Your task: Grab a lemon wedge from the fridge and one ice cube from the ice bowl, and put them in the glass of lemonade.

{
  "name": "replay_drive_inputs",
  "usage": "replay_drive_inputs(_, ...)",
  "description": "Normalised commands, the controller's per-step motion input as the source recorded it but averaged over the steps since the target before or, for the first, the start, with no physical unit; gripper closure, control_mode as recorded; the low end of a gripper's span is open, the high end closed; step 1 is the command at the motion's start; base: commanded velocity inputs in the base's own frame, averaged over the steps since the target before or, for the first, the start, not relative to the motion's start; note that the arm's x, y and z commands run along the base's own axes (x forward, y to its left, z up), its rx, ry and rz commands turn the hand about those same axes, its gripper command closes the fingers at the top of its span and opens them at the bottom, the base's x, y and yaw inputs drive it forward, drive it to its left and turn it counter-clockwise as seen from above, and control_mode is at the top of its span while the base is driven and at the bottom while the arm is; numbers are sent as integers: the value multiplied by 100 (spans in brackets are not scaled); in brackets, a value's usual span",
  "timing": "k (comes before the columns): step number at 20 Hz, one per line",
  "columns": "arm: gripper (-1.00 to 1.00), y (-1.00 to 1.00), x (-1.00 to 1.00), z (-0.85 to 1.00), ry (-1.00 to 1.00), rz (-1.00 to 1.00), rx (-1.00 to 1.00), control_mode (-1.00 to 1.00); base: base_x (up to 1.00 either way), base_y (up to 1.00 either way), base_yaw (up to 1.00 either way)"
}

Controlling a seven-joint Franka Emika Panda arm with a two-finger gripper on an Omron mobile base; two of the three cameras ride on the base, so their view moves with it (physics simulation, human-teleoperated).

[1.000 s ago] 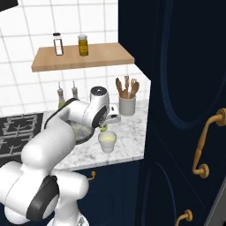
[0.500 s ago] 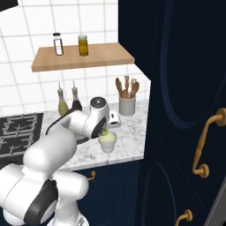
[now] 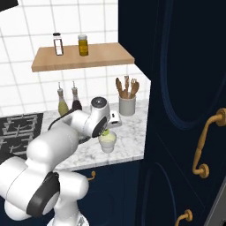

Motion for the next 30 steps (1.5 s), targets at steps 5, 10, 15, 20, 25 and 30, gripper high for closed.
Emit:
replay_drive_inputs(5,-100,0,0,0,0,0,0,-100,0,0,0)
replay_drive_inputs(10,-100,0,0,0,0,0,0,-100,0,0,0)
replay_drive_inputs(15,-100,0,-11,12,-6,0,4,-100,0,0,0)
replay_drive_inputs(20,-100,0,-33,12,-13,0,5,-100,0,0,0)
replay_drive_inputs(25,-100,6,-16,16,-9,3,2,-100,0,0,0)
replay_drive_inputs(30,-100,77,0,58,6,10,-19,-100,0,0,0)
